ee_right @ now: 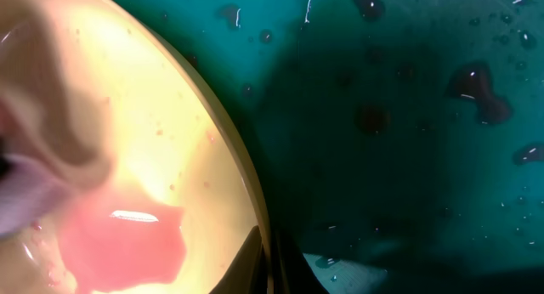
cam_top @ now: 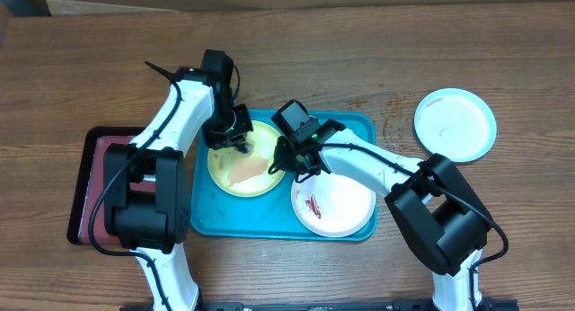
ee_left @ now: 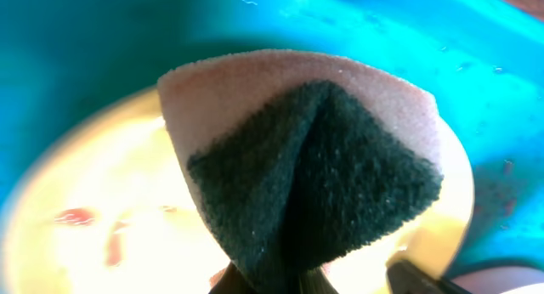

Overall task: Clean dirty plates on tray and stack at the side
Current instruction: 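Scrub the yellow plate with the sponge while right gripper holds it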

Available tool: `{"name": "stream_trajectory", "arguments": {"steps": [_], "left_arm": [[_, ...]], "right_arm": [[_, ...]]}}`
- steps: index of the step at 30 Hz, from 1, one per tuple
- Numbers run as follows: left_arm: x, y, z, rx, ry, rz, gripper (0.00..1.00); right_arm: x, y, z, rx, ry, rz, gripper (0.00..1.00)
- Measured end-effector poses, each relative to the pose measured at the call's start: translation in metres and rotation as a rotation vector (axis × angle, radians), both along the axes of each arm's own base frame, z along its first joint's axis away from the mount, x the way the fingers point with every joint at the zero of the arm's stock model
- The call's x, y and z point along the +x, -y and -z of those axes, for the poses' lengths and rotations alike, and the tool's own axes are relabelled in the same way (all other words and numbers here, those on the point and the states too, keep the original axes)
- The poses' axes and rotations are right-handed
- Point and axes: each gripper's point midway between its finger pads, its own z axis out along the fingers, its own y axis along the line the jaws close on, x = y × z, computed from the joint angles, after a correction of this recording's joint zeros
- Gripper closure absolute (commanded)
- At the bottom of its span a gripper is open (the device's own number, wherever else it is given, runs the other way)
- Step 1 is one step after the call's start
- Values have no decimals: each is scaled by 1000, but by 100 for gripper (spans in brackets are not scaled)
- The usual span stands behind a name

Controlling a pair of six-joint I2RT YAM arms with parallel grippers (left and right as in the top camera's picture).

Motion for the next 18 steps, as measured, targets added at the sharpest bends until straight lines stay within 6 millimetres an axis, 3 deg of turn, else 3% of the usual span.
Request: {"name": "stream_trajectory", "arguments": {"steps": [4, 9, 14, 18], "left_arm": [[-14, 16, 15, -46, -24, 32, 96], [-26, 19, 23, -52, -56, 39, 96], [-31, 5, 25, 21, -73, 38, 96], [-38, -19, 25, 162, -93, 43, 96]], "right_arm": [[0, 0, 0, -1, 1, 0, 96], [0, 0, 0, -2, 2, 1, 96], [0, 0, 0, -2, 2, 1, 96], [0, 0, 0, -2, 1, 1, 96]]}}
